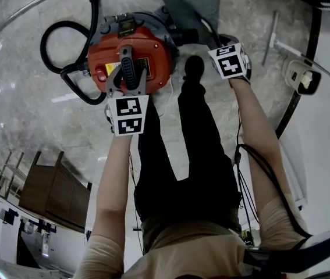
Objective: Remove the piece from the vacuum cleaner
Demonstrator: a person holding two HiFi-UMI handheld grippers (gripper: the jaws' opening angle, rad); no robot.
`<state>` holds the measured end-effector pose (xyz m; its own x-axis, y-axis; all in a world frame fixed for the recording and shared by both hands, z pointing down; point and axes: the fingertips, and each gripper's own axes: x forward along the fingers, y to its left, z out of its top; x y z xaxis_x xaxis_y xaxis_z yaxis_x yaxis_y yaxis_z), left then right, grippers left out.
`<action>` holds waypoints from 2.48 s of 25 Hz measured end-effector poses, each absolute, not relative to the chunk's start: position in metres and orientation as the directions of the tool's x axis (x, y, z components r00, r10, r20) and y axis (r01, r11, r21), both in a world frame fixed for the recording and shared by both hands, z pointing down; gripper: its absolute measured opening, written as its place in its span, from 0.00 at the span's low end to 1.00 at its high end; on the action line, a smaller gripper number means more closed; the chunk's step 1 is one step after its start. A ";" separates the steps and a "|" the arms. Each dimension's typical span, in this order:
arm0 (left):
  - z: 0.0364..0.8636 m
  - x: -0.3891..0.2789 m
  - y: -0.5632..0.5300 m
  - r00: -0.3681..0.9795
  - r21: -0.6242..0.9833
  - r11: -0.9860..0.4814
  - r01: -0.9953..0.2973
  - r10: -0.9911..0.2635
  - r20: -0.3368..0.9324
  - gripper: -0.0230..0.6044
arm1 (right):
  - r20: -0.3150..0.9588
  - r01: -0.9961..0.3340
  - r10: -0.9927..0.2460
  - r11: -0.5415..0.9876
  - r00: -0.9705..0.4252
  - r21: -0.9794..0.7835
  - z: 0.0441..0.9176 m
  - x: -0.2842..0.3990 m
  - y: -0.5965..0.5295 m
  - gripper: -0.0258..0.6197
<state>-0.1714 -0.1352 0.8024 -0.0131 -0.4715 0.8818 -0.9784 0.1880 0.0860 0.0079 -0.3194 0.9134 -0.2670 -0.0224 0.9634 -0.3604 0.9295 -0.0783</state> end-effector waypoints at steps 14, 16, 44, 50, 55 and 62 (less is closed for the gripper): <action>0.802 -0.172 -0.135 -0.016 0.080 0.185 -0.979 -0.467 0.884 0.39 | 0.973 -0.568 -0.043 0.817 -0.225 -0.096 0.919 0.072 -0.347 0.07; 0.802 -0.172 -0.136 -0.016 0.080 0.186 -0.979 -0.466 0.885 0.39 | 0.974 -0.613 -0.046 0.783 -0.221 -0.102 0.918 0.082 -0.353 0.07; 0.786 -0.173 -0.130 0.108 0.229 0.184 -0.956 -0.506 0.856 0.39 | 0.980 -0.863 -0.185 0.505 -0.076 0.028 0.835 0.227 -0.351 0.07; 0.754 -0.173 -0.116 0.151 0.315 0.197 -0.928 -0.576 0.803 0.39 | 0.975 -0.881 -0.193 0.473 -0.105 -0.001 0.805 0.219 -0.330 0.07; 0.729 -0.174 -0.100 0.168 0.335 0.174 -0.926 -0.604 0.779 0.39 | 0.974 -0.878 -0.182 0.478 -0.136 -0.034 0.773 0.202 -0.301 0.07; 0.687 -0.159 -0.080 0.254 0.438 0.171 -0.883 -0.610 0.751 0.38 | 0.976 -0.844 -0.178 0.536 -0.124 -0.009 0.733 0.189 -0.263 0.07</action>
<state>-0.1594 -0.0800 0.6870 0.2544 -0.6097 0.7507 -0.8827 0.1707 0.4378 0.1890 -0.2631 0.7329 -0.1237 -0.1778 0.9763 -0.8439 0.5365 -0.0093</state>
